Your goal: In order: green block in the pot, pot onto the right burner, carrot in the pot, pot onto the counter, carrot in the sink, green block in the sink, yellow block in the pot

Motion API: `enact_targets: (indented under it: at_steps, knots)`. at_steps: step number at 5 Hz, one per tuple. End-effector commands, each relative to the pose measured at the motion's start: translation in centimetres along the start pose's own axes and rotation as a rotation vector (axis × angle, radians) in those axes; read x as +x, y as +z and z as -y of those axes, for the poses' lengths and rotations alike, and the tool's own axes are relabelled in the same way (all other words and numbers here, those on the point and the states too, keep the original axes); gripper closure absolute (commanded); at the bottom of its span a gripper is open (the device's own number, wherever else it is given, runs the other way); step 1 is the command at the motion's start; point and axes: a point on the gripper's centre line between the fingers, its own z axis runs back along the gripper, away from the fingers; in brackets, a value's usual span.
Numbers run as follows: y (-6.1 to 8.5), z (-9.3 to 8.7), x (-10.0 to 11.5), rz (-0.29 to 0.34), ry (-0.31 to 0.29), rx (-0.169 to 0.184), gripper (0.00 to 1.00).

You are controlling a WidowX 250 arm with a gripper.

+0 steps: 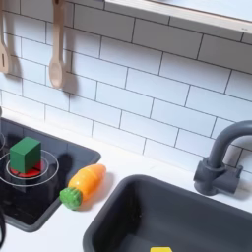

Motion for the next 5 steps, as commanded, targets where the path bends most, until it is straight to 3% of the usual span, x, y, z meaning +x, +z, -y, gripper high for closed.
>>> enact_targets:
  at_steps: [1,5]
  knots:
    - [0.0,0.0,0.0,0.0,0.0,0.0,0.0]
    - [-1.5,-3.6,4.2,-0.002,0.041,0.041,0.0]
